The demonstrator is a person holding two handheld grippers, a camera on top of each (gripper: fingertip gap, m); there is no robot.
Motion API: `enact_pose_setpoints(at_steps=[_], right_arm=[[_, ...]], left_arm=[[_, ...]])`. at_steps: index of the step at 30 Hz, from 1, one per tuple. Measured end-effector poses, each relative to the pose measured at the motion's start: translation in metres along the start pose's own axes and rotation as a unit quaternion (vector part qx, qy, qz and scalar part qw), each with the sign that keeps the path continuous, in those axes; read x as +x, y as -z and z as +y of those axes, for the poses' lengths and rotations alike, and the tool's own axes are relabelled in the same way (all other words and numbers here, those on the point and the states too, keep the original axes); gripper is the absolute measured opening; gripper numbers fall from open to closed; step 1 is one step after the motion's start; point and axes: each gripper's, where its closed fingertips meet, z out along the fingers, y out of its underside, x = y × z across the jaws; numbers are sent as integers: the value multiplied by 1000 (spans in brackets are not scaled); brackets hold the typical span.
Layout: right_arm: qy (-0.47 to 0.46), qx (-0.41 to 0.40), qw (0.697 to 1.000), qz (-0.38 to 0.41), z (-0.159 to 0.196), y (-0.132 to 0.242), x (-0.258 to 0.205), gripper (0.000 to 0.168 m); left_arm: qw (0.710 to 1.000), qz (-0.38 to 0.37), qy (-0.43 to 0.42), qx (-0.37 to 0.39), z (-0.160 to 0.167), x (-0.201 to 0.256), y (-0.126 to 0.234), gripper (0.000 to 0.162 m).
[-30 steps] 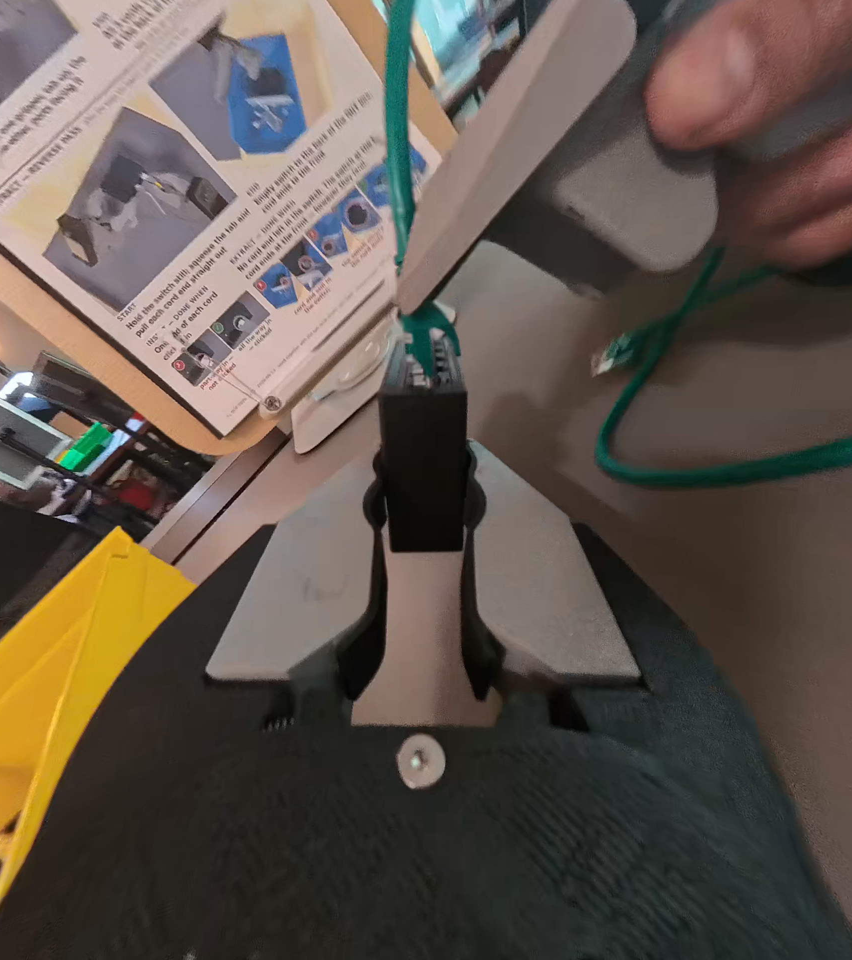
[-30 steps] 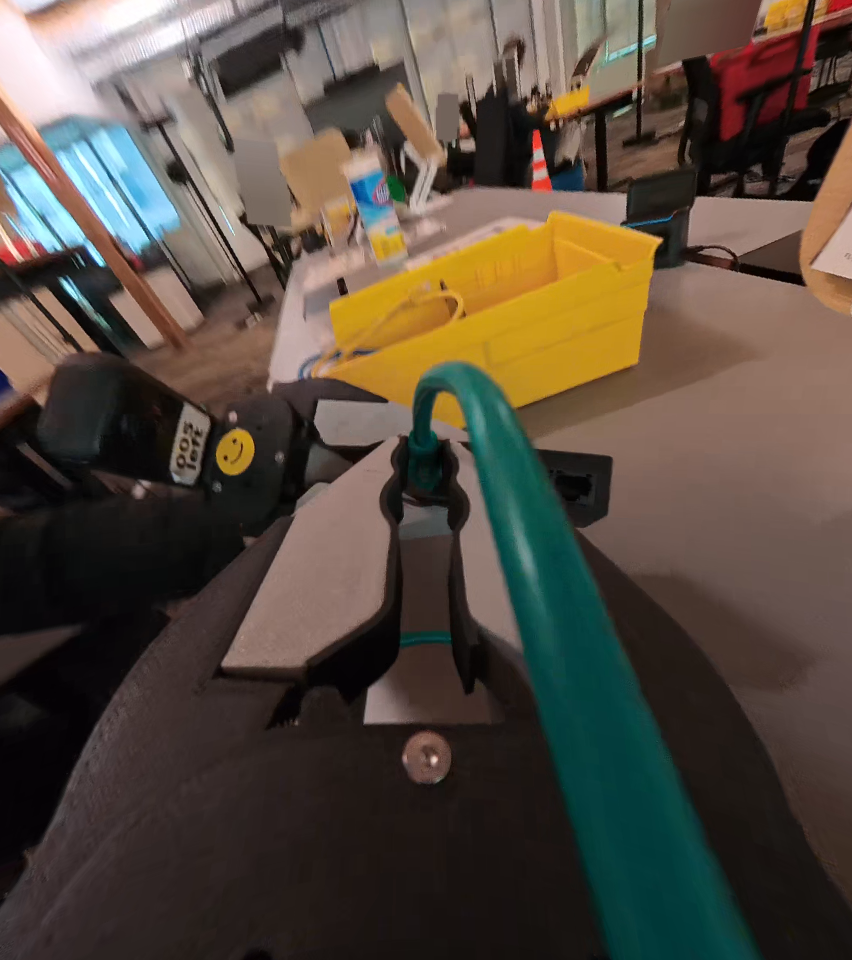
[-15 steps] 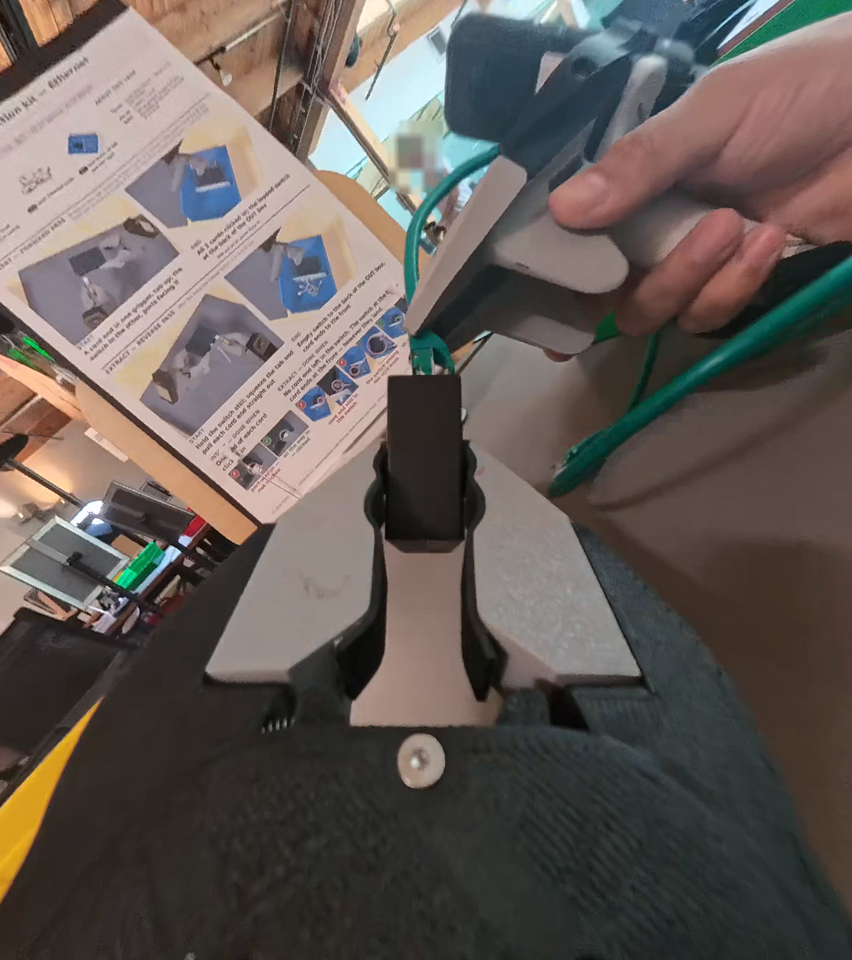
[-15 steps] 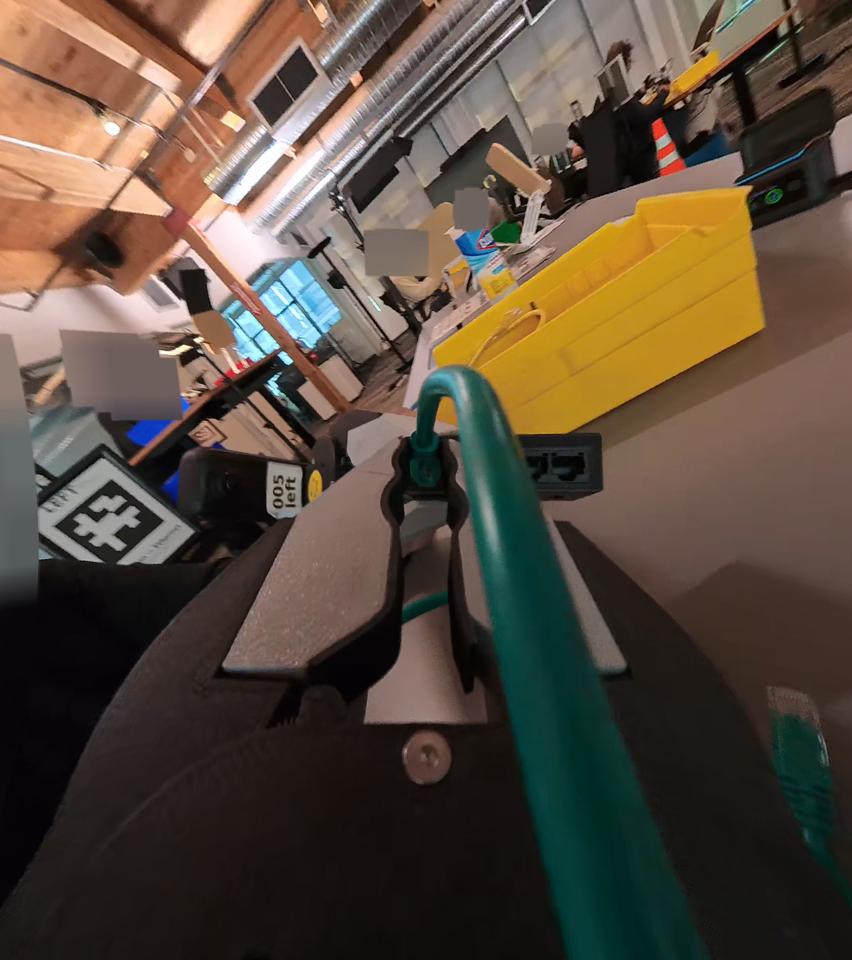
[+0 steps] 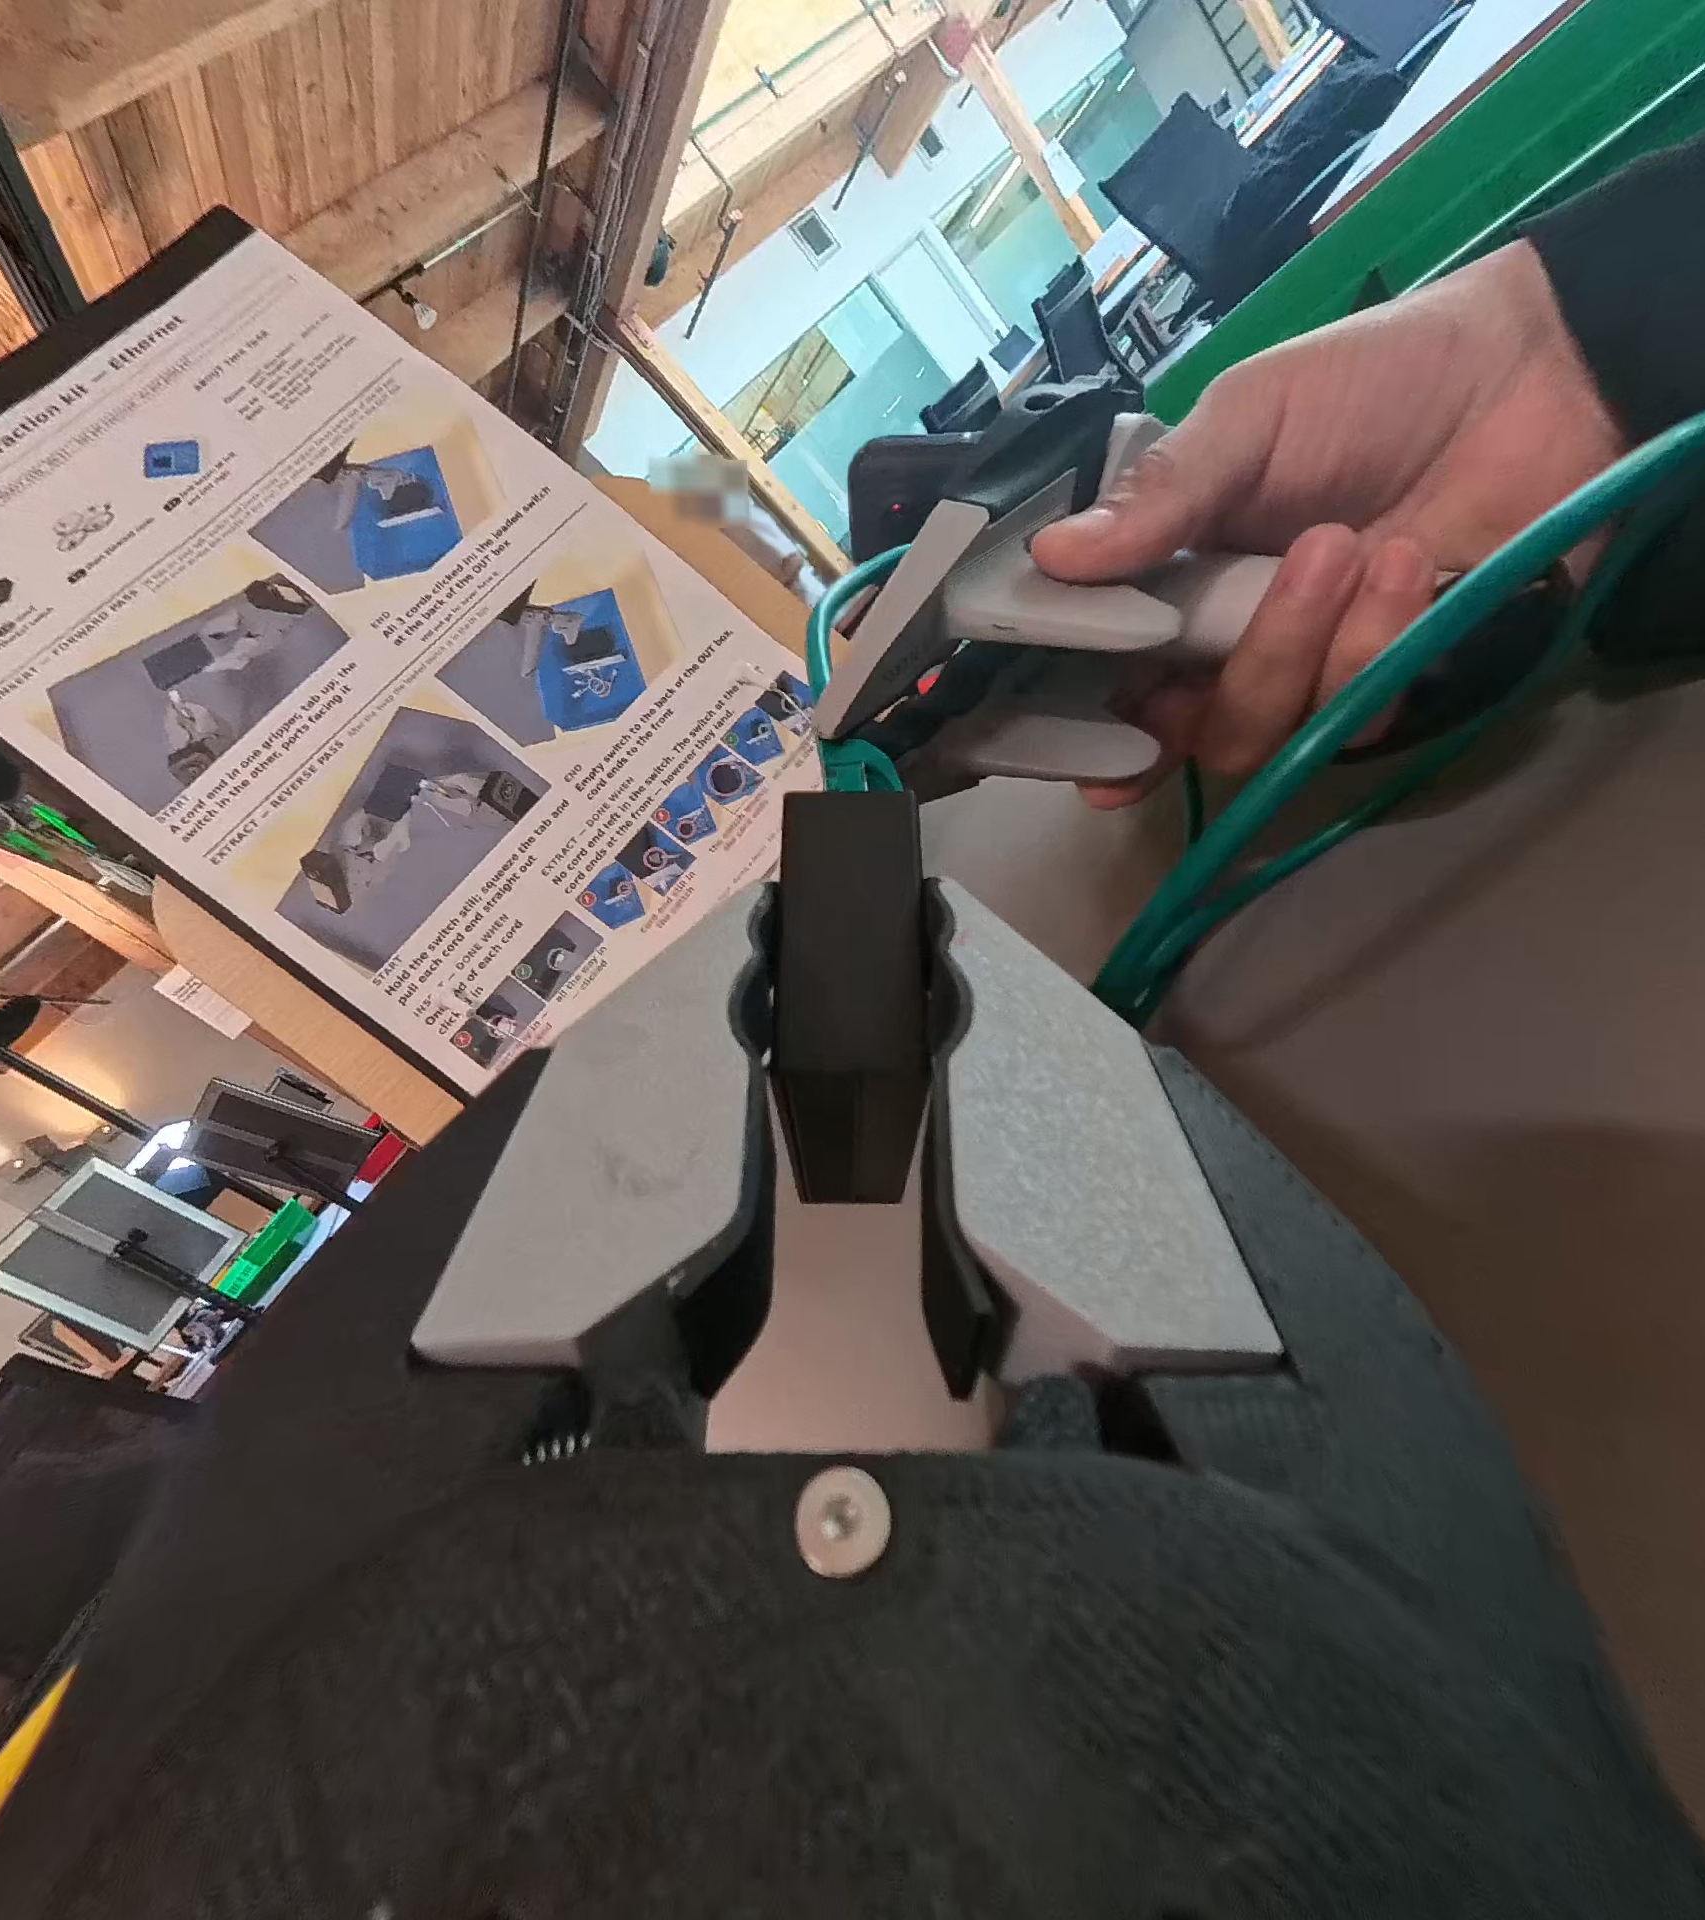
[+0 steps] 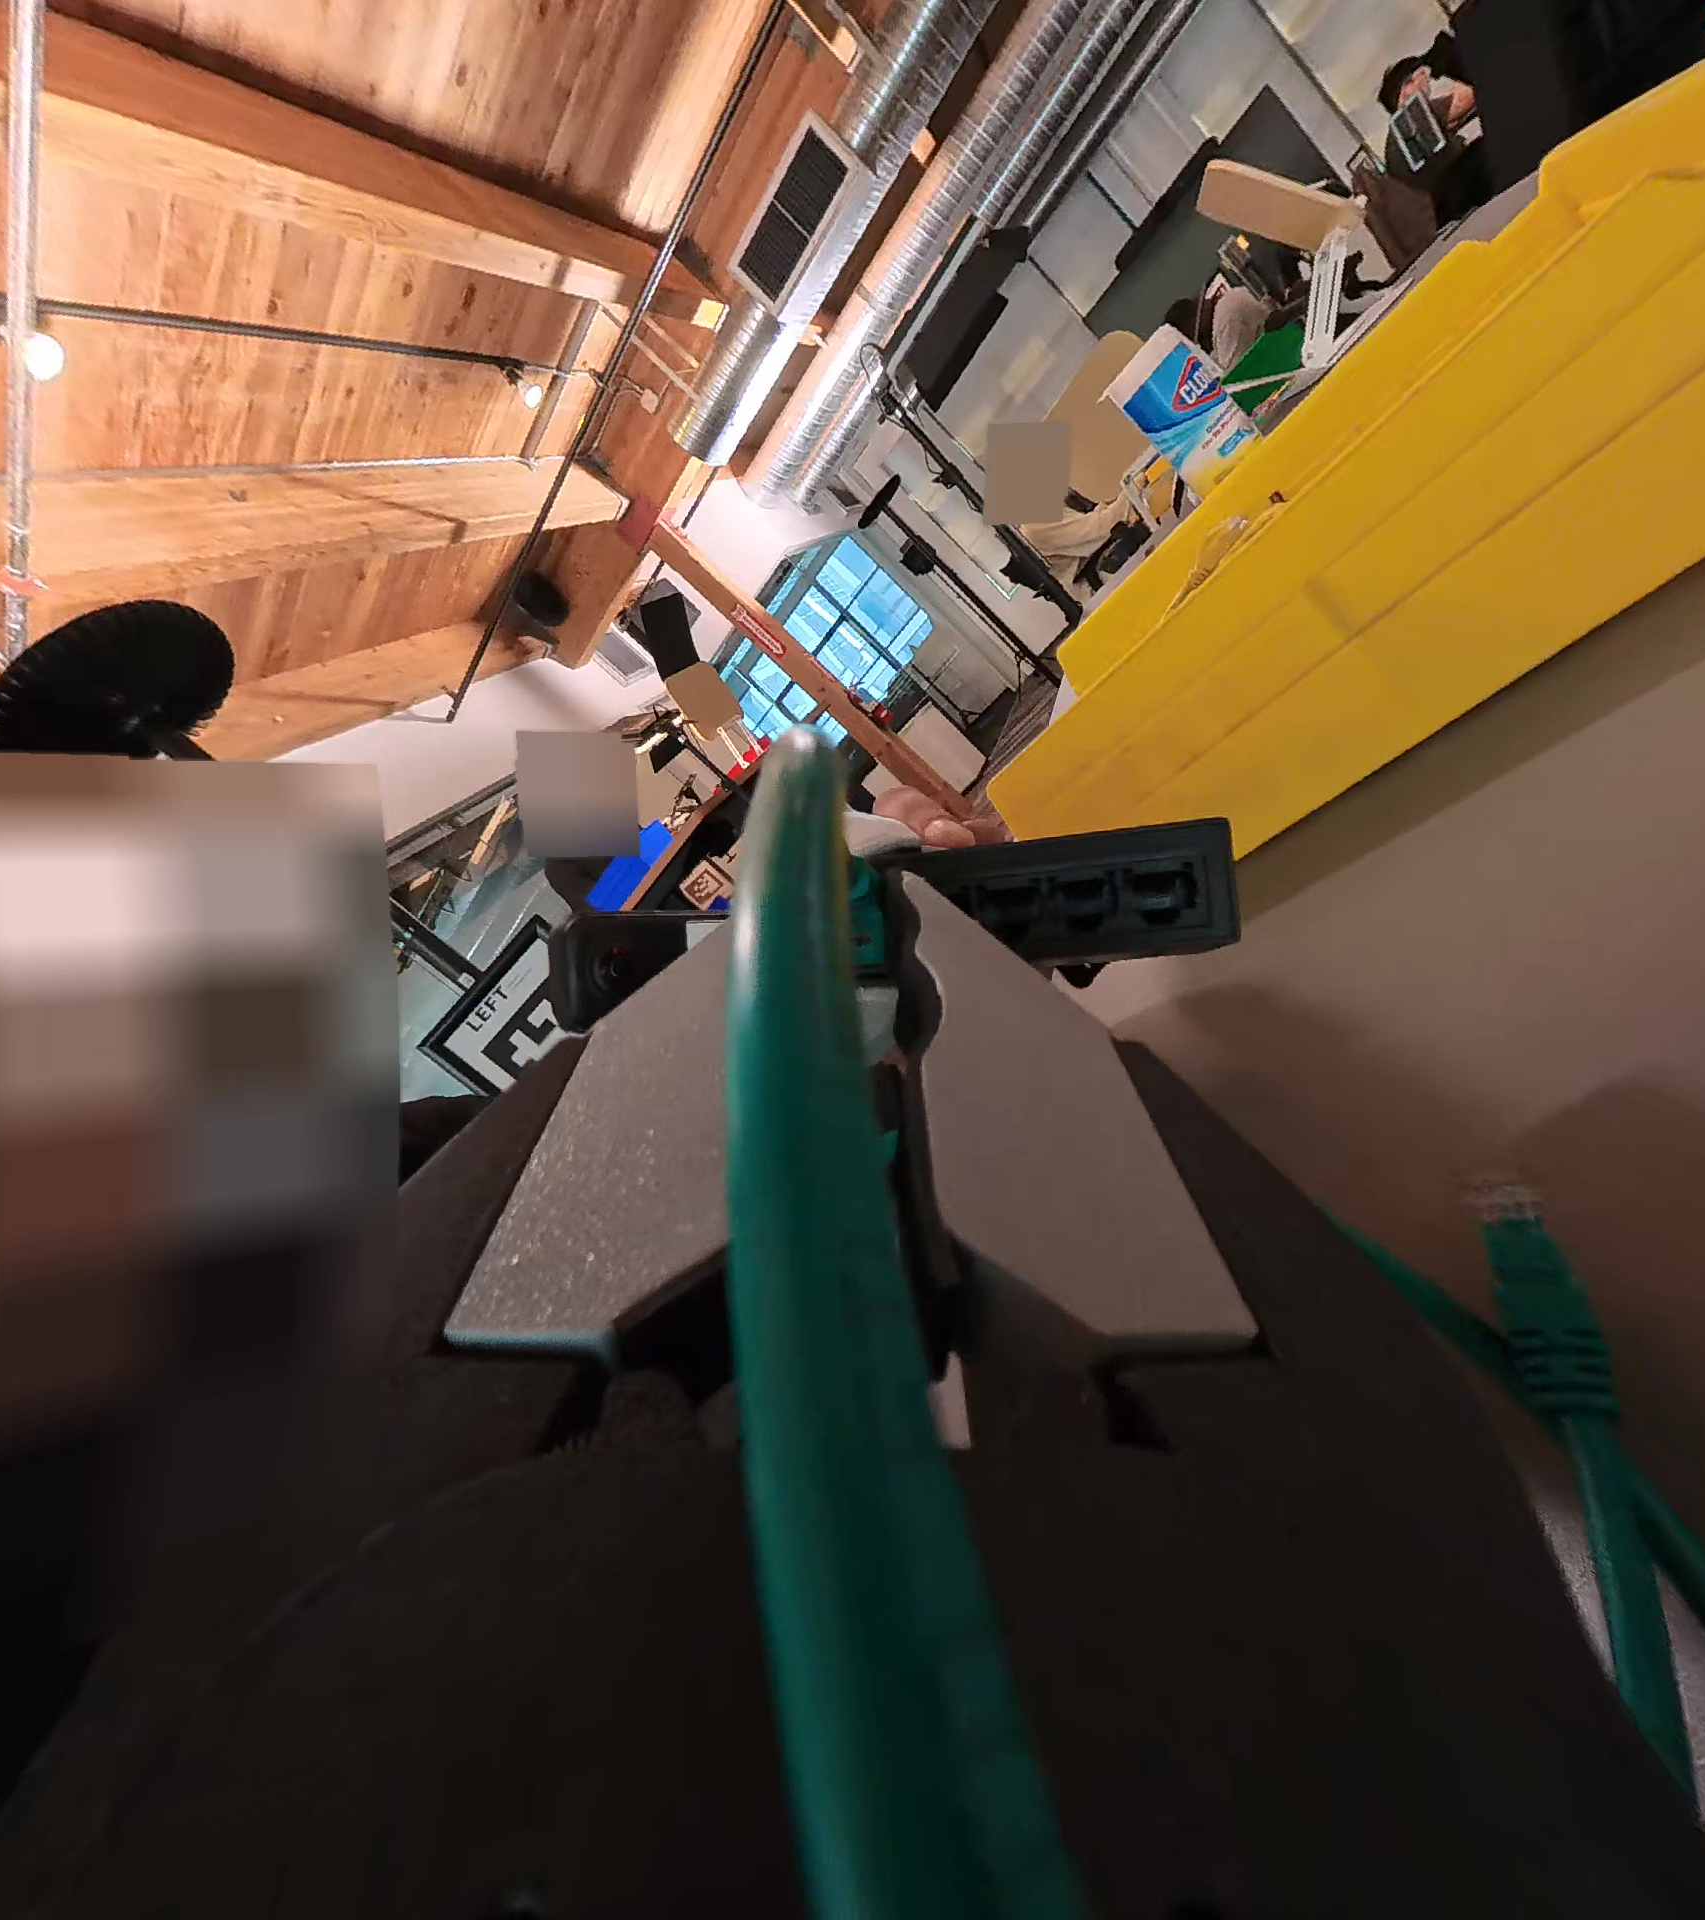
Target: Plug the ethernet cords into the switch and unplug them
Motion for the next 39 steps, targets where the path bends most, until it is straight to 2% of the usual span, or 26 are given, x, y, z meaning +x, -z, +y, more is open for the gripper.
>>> enact_pose_setpoints(at_steps=[13,17,21,24,28,30,32,39], right_arm=[[64,-34,994,79,5,-1,4,12],[93,-37,988,121,4,-1,9,6],[107,-1,988,110,-6,-4,6,7],[77,38,992,95,-17,-6,7,10],[95,25,991,96,-13,-5,4,9],[93,33,991,92,-16,-1,3,16],[94,42,991,80,-19,0,-1,7],[113,29,988,101,-18,2,1,7]], left_arm=[[999,-4,-21,-31,7,2,-1,25],[998,-14,-25,-49,13,0,-4,25],[998,-46,-5,-41,11,-9,-6,25],[998,-53,16,-29,14,-17,-9,25],[998,-56,-22,-28,10,-12,-7,25],[997,-54,-38,-33,11,-9,-8,25],[997,-62,-45,-29,9,-10,-8,25],[996,-65,-50,-31,9,-10,-9,25]])
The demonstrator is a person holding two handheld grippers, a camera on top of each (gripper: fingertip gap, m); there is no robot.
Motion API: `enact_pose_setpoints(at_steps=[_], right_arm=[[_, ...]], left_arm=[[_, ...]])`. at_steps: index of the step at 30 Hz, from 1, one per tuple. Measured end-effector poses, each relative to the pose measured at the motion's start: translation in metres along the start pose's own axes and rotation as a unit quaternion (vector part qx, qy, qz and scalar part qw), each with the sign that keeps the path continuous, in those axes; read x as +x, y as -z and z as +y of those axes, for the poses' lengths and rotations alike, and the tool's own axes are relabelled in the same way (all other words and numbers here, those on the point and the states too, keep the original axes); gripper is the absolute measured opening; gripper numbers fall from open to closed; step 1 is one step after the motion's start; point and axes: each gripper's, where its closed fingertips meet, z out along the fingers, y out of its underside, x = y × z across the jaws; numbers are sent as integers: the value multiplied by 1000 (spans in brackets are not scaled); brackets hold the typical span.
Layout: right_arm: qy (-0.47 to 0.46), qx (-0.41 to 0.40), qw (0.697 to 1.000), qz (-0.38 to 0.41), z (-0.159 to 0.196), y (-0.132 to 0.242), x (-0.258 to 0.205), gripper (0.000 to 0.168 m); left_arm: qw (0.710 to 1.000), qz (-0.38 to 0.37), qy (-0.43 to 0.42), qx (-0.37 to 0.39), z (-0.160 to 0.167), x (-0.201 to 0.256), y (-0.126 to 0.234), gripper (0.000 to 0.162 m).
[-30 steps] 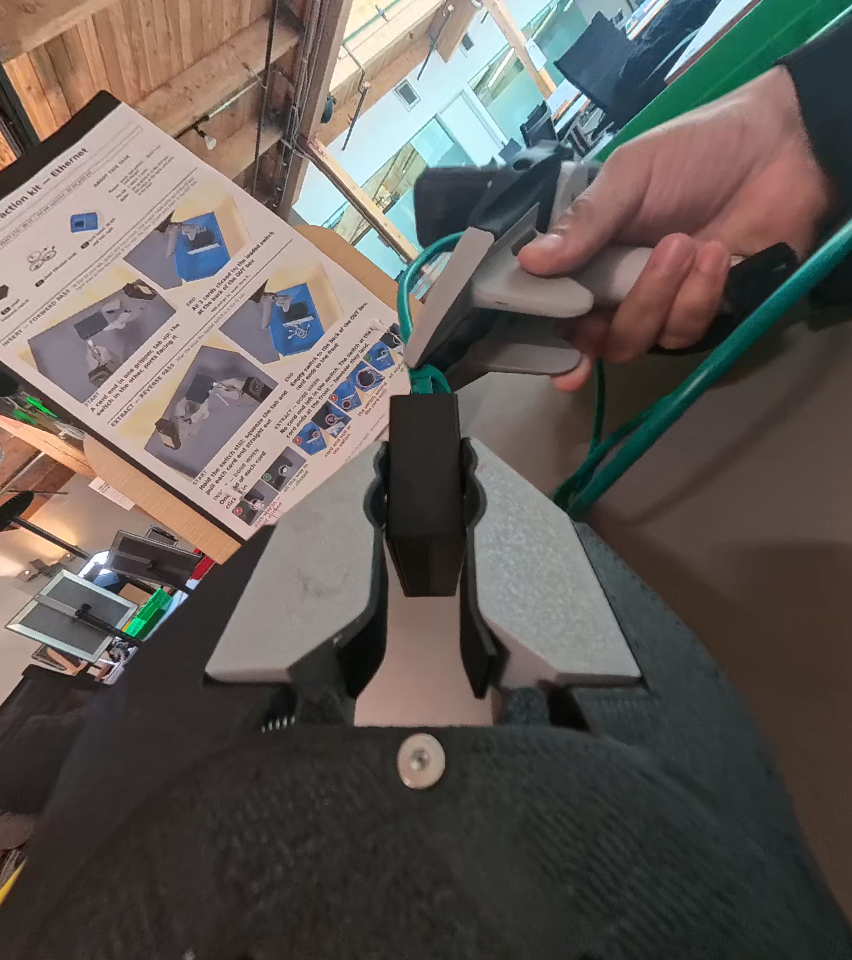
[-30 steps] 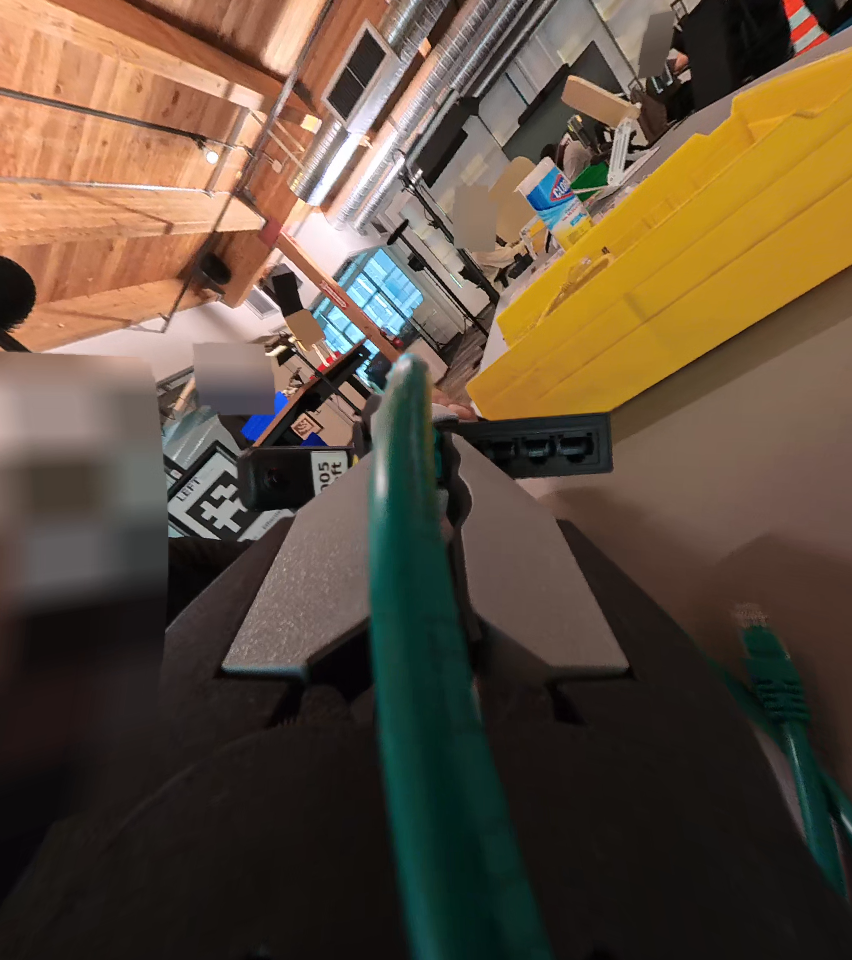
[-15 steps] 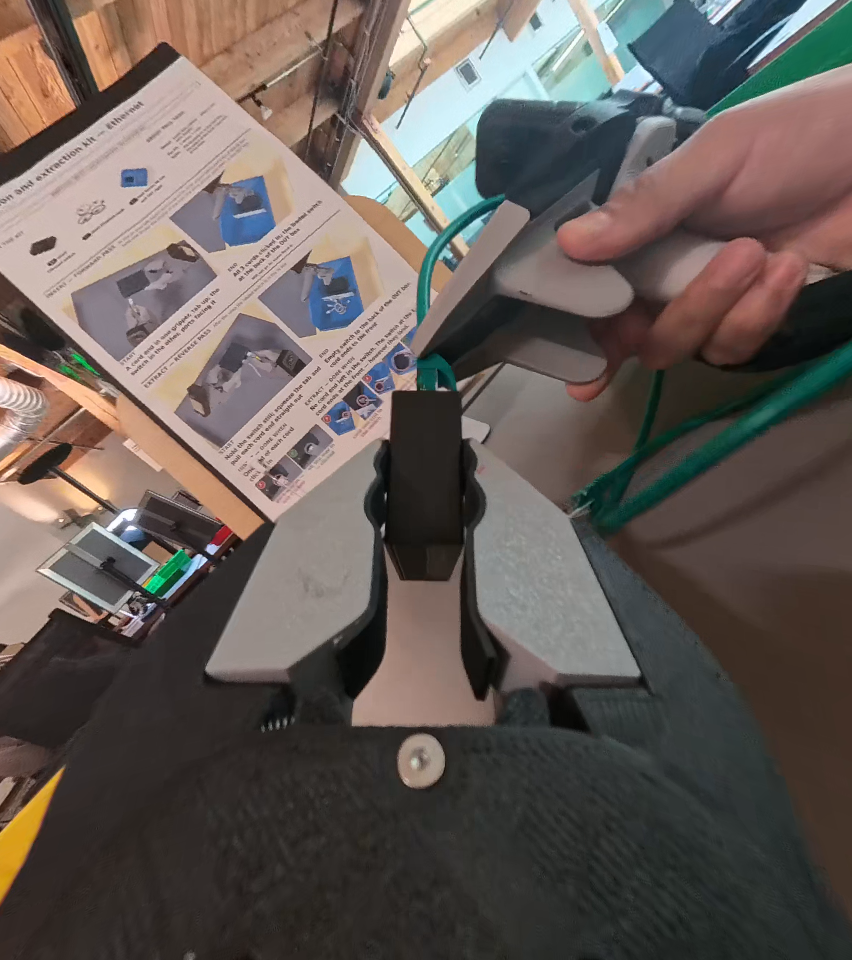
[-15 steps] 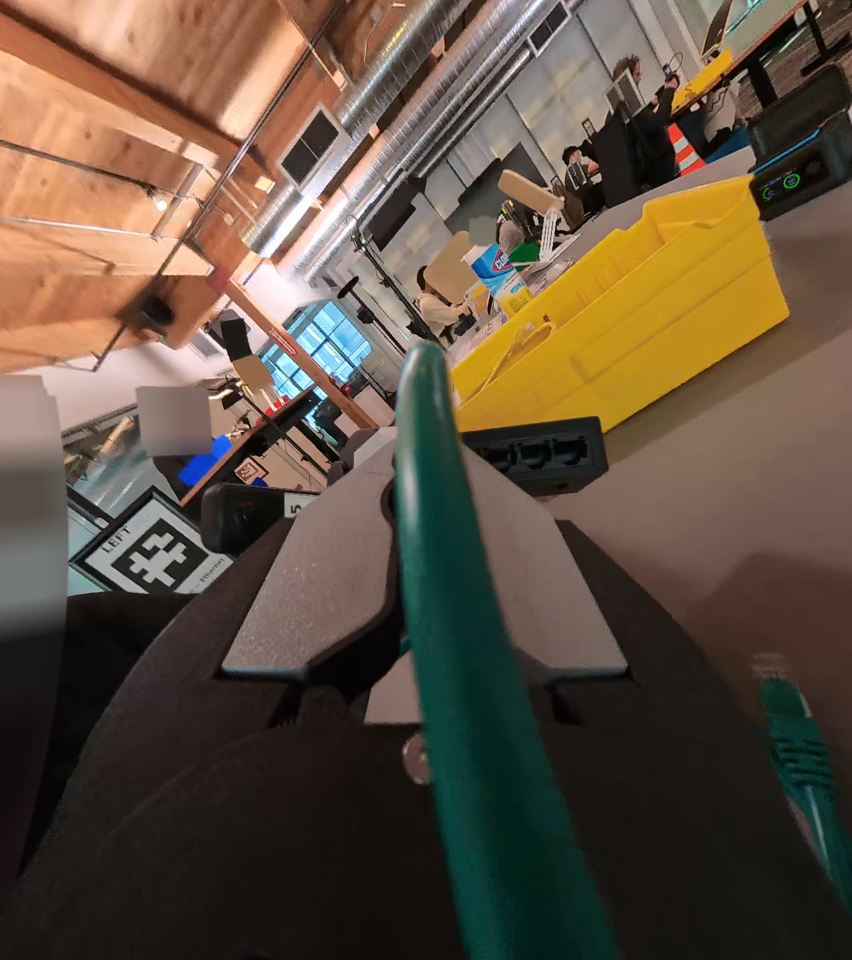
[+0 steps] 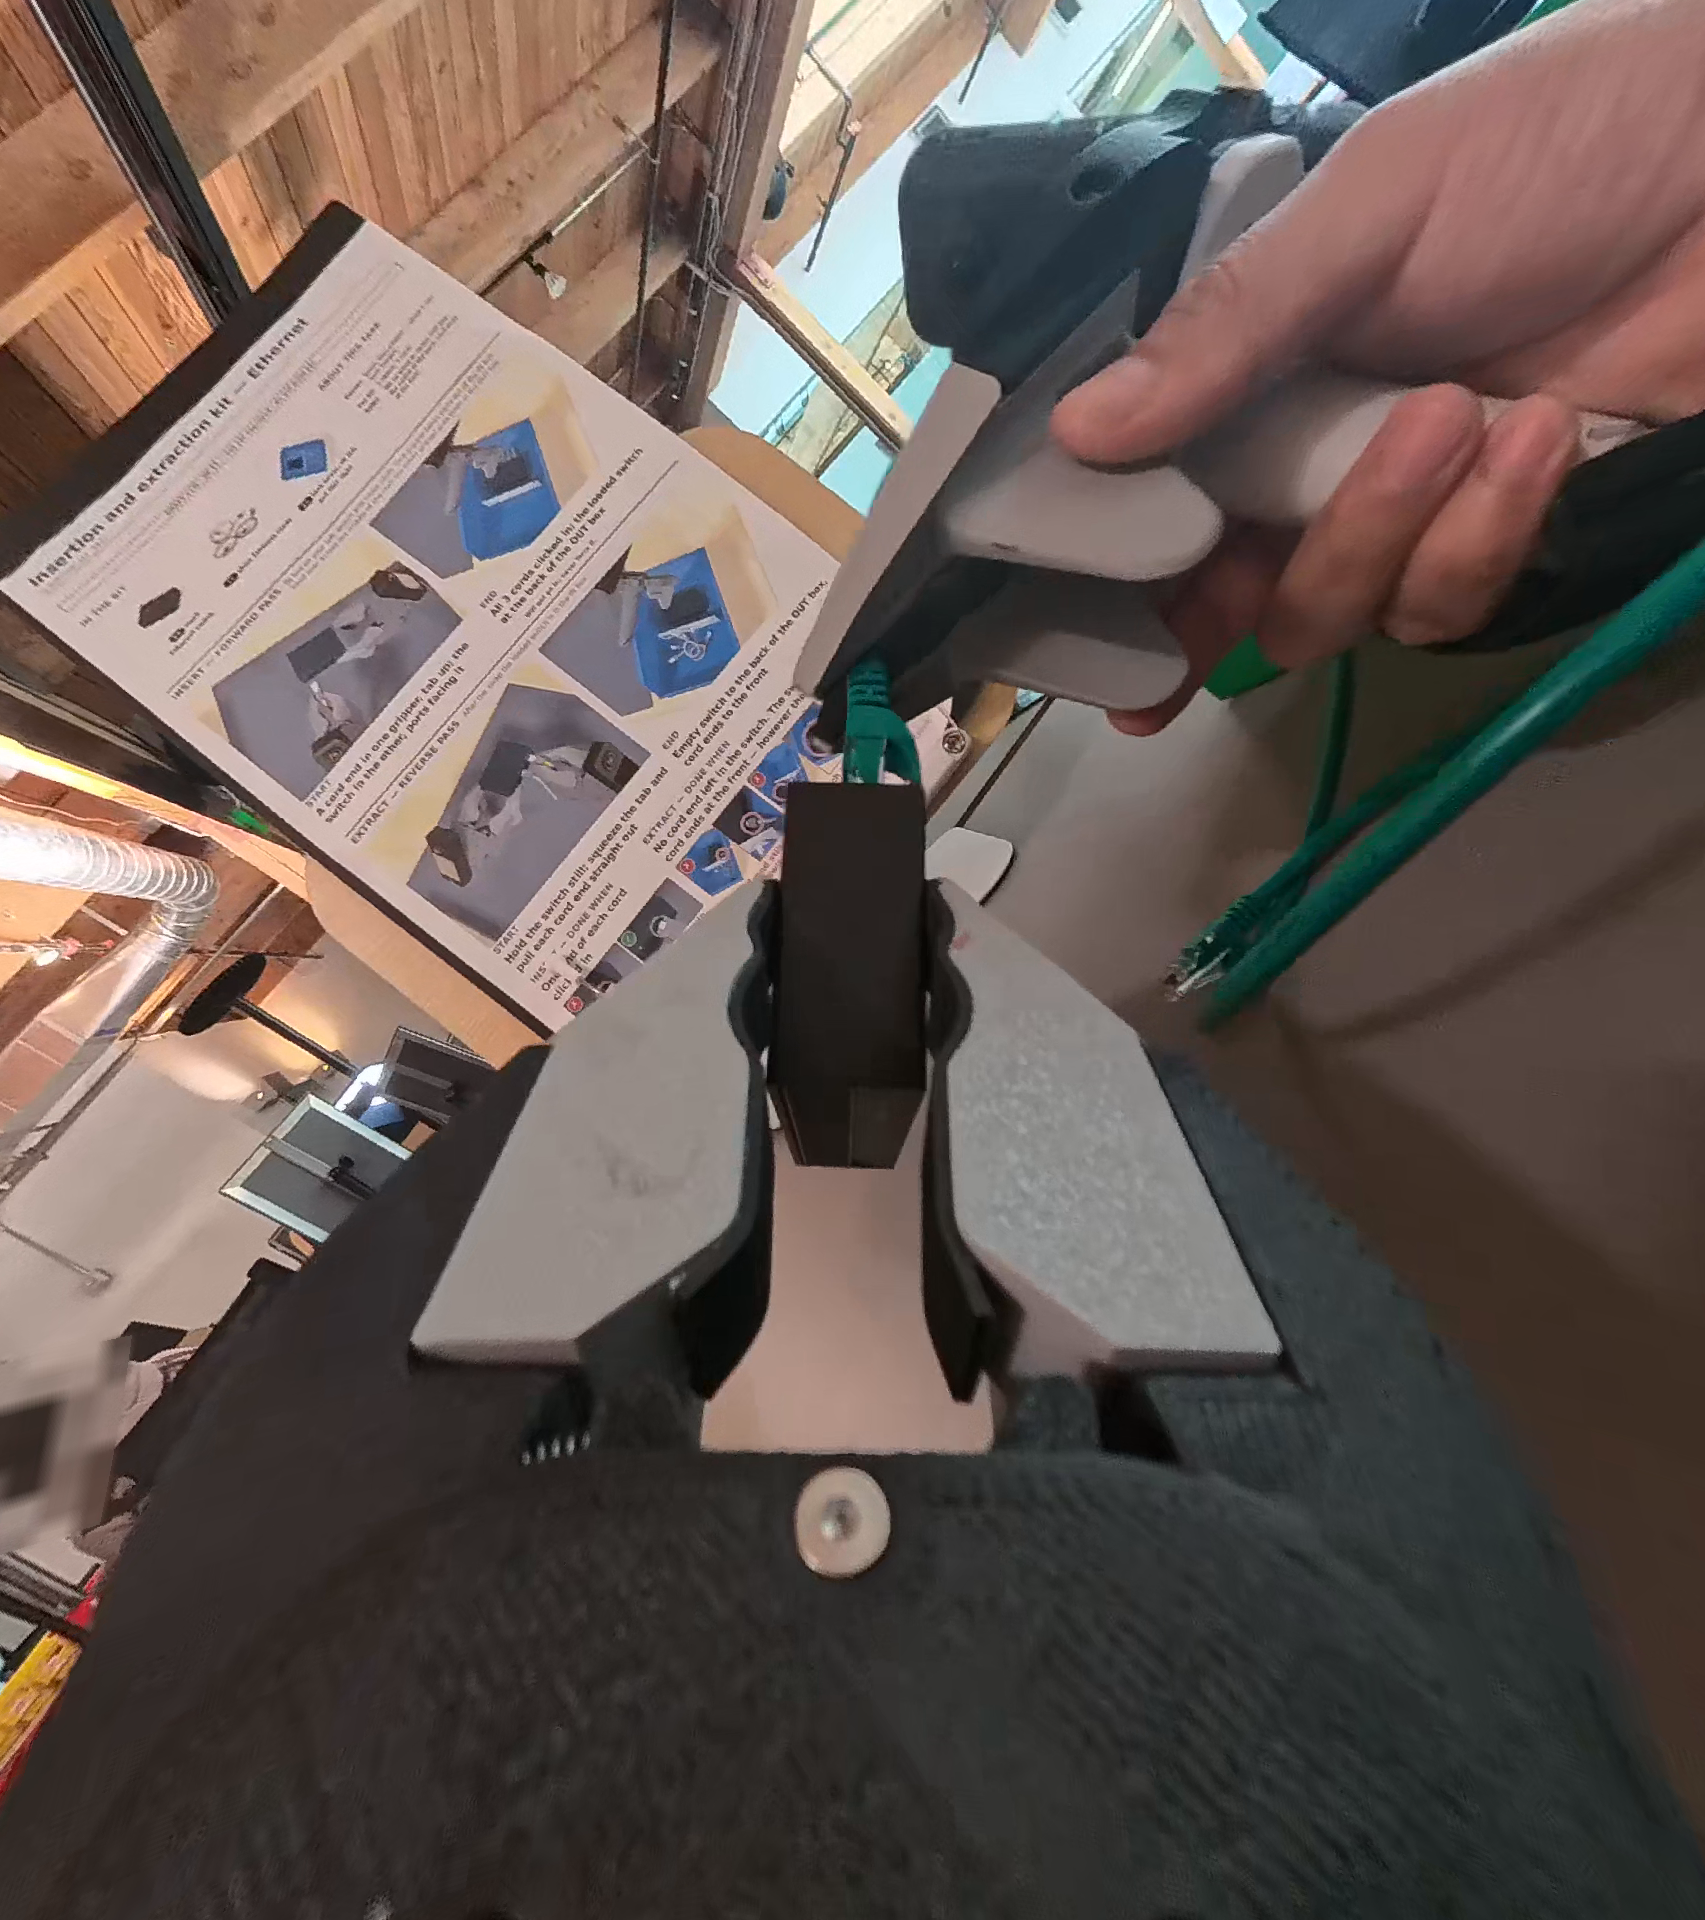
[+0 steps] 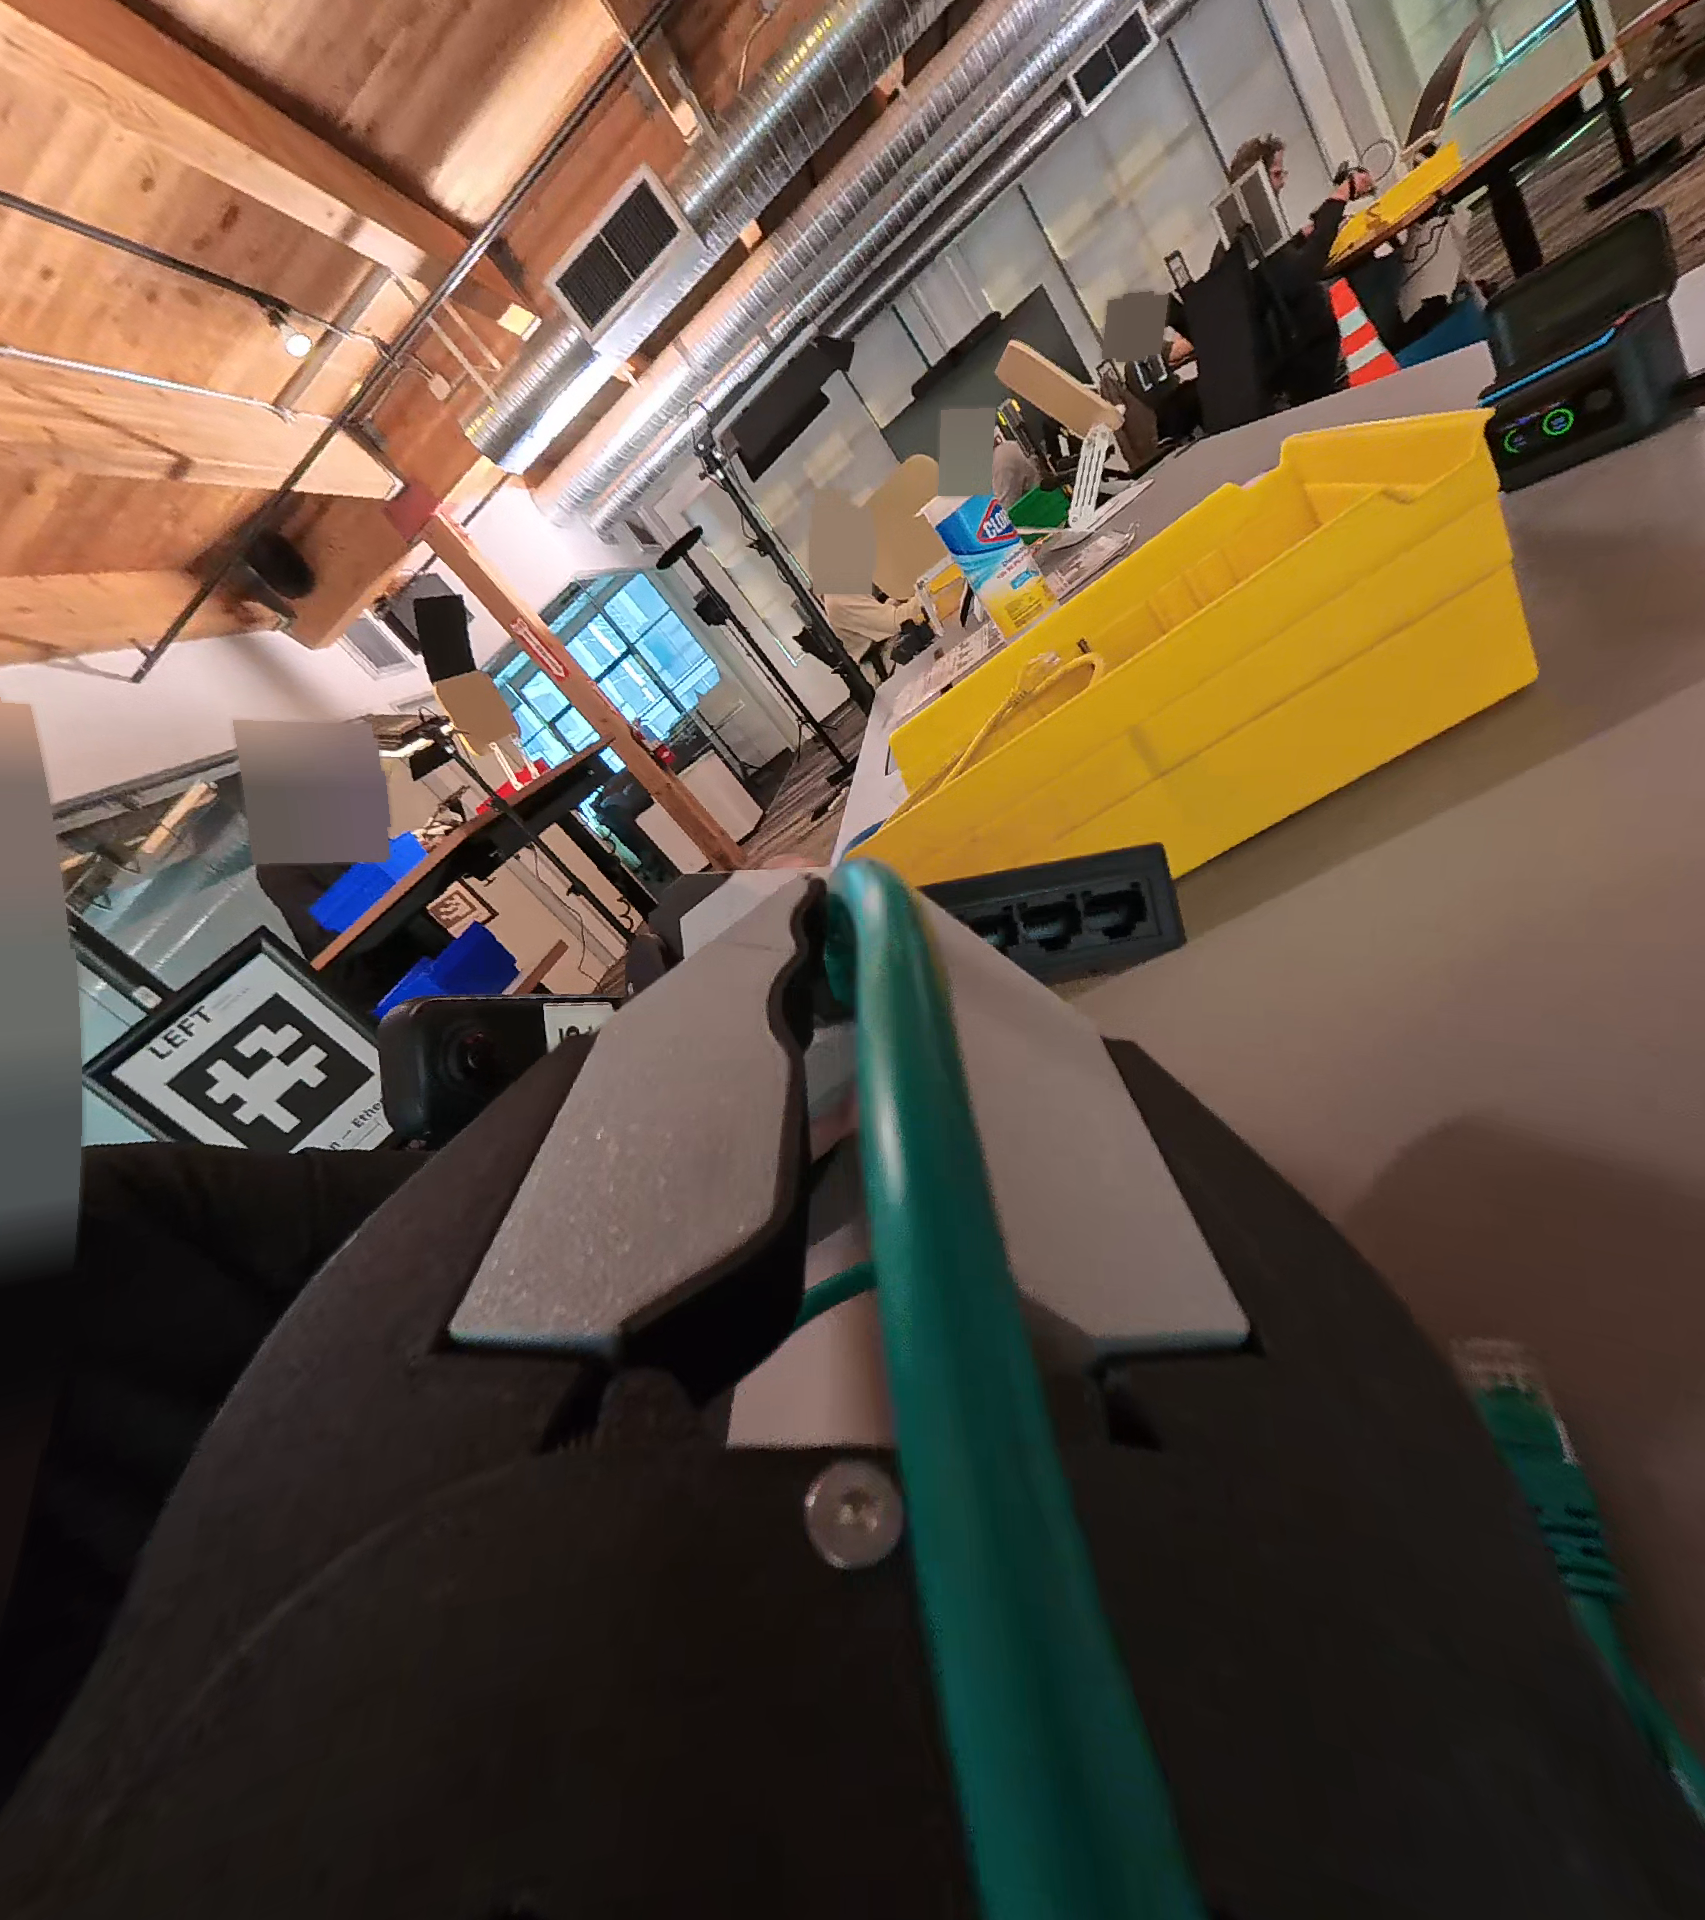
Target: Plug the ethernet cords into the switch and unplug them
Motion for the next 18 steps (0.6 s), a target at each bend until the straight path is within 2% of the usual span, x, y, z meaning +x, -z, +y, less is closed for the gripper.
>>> enact_pose_setpoints(at_steps=[10,18], right_arm=[[29,-45,999,10,13,-1,0,7],[-5,-33,999,-6,12,-4,-5,6]], left_arm=[[1000,13,-9,0,1,4,2,25],[1000,4,5,-2,-3,0,2,25]])
